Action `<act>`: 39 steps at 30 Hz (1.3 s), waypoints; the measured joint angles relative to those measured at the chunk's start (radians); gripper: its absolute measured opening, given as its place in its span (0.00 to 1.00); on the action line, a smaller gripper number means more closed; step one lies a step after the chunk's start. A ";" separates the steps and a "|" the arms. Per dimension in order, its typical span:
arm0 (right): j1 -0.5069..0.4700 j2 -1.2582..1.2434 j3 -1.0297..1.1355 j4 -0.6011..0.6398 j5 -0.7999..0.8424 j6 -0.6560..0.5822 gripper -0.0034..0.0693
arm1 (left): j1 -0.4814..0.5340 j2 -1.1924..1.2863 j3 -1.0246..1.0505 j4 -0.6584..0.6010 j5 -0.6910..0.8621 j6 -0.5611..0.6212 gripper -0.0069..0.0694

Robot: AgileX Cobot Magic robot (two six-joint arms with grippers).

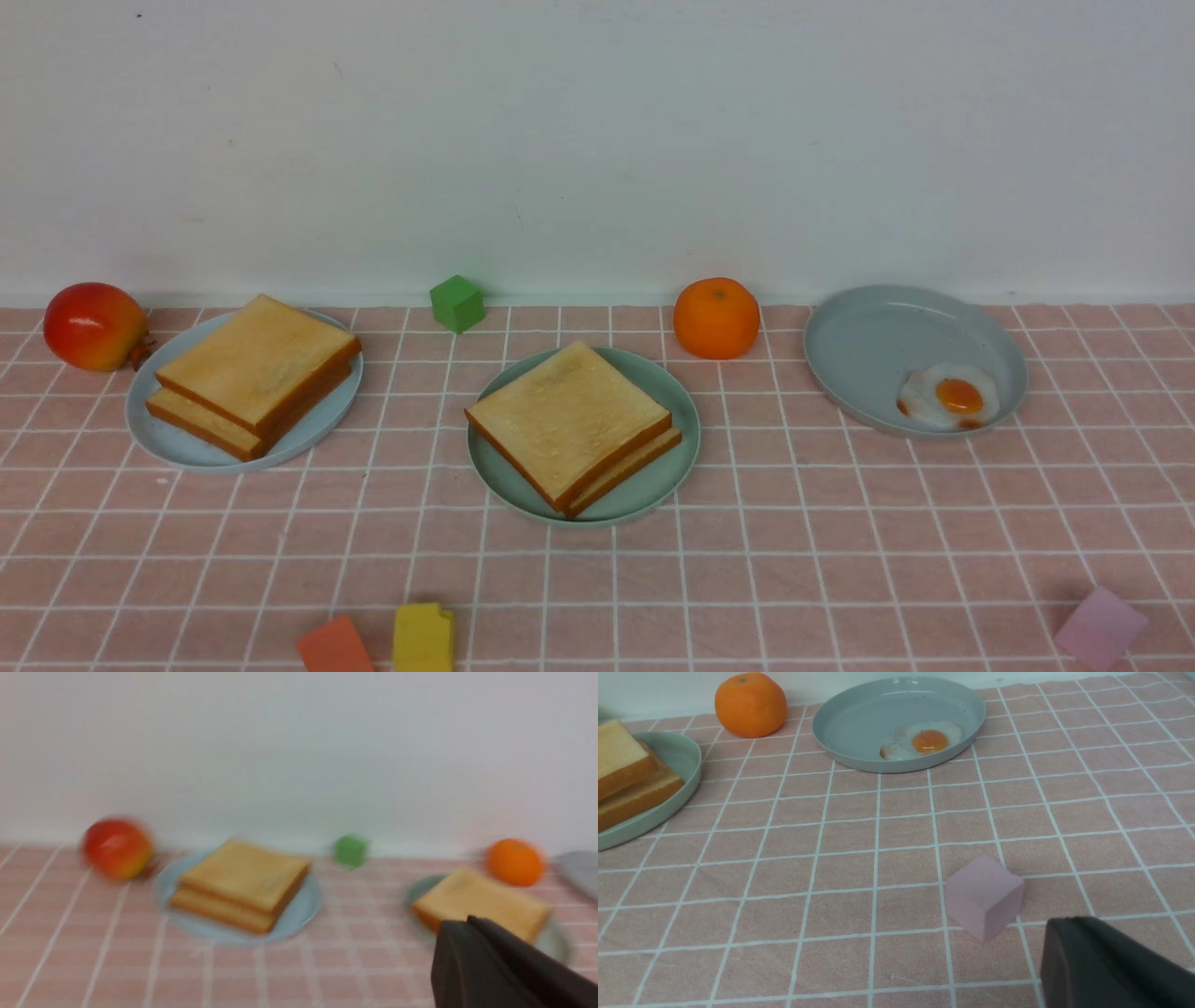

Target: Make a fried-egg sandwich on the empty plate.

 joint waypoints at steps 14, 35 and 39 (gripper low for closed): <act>0.000 0.000 0.000 0.000 -0.001 0.000 0.08 | 0.055 -0.004 0.106 -0.011 0.146 -0.091 0.07; 0.000 0.000 0.000 0.000 -0.001 0.000 0.11 | 0.055 -0.004 0.106 -0.011 0.147 -0.091 0.07; 0.000 0.000 0.000 0.000 -0.002 0.000 0.12 | 0.055 -0.004 0.106 -0.011 0.147 -0.091 0.07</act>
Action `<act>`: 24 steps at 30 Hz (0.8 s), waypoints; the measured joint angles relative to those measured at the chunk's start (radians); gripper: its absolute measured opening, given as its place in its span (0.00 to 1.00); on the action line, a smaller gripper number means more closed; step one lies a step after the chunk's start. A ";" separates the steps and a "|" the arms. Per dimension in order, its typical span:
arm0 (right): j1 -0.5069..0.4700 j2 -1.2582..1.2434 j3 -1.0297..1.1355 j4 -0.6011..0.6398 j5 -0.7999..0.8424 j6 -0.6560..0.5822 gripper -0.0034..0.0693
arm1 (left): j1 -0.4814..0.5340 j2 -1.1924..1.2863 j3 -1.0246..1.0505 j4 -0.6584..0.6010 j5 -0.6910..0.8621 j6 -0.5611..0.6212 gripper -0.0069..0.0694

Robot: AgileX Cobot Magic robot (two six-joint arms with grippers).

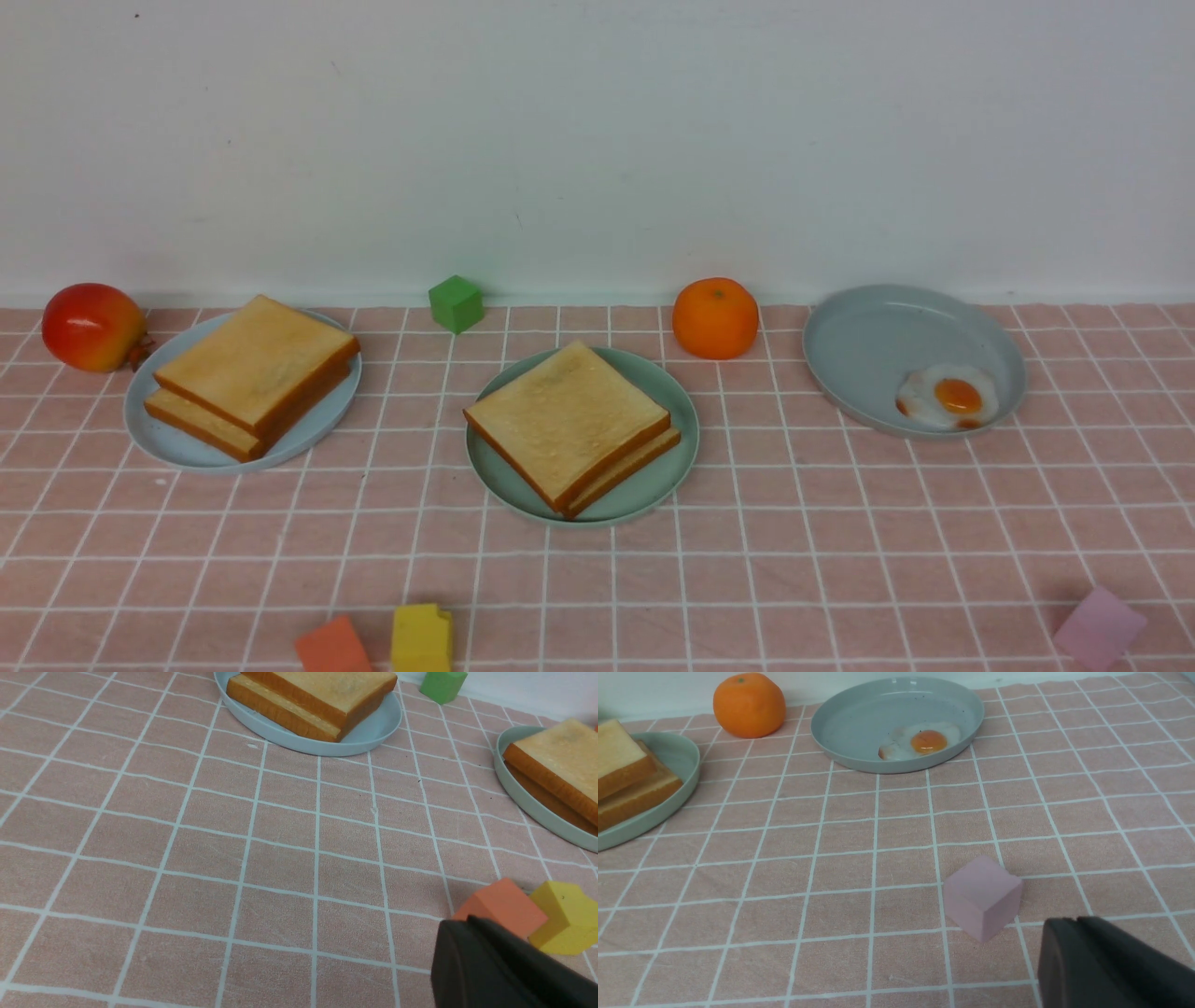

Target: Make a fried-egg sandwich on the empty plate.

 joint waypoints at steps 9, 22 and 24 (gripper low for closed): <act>0.000 0.000 0.000 -0.002 0.000 0.000 0.13 | 0.000 0.000 0.000 0.000 0.000 0.000 0.08; 0.000 0.000 0.000 -0.002 0.000 0.000 0.15 | 0.000 0.000 0.000 0.000 0.000 0.000 0.09; 0.000 0.000 0.000 -0.002 0.000 0.000 0.15 | 0.000 0.000 0.000 0.000 0.000 0.000 0.09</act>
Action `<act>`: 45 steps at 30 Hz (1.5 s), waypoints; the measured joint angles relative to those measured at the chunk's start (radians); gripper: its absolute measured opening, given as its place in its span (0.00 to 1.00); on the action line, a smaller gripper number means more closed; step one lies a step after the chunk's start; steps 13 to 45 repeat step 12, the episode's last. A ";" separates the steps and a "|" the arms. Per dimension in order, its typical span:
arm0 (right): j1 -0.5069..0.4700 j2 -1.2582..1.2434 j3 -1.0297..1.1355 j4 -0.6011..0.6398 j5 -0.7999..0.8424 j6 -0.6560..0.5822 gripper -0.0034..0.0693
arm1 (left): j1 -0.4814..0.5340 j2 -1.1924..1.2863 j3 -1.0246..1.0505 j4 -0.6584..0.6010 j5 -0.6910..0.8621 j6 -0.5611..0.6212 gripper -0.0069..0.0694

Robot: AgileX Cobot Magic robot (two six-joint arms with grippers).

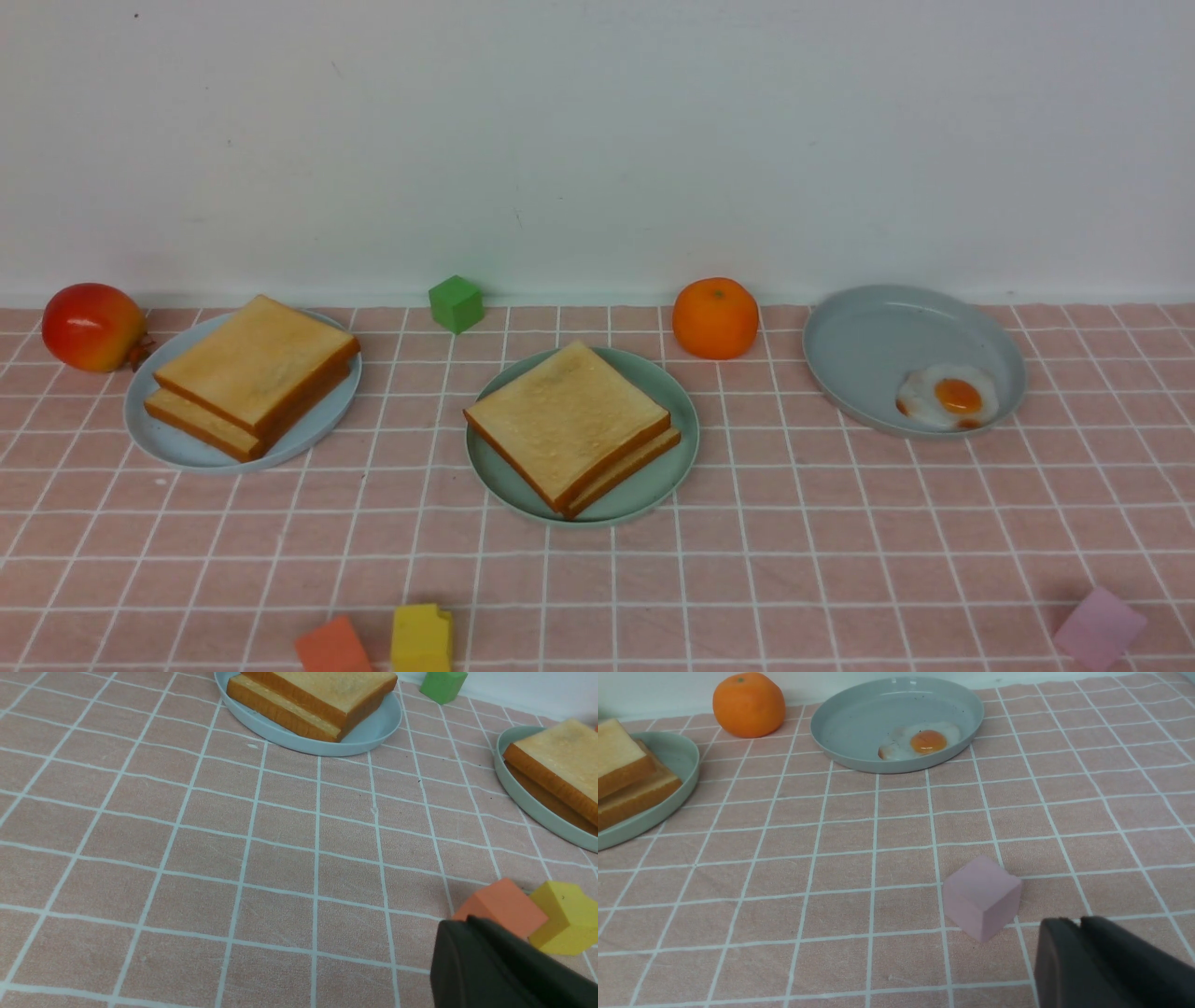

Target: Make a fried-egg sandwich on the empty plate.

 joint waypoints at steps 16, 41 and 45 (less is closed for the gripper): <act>0.000 0.000 0.000 0.000 0.000 0.000 0.17 | 0.000 0.000 0.000 0.000 0.000 0.000 0.10; 0.000 0.000 0.000 0.000 0.000 0.000 0.17 | 0.000 0.000 0.000 0.000 0.000 0.000 0.10; 0.000 0.000 0.000 0.000 0.000 0.000 0.17 | 0.000 0.000 0.000 0.000 0.000 0.000 0.10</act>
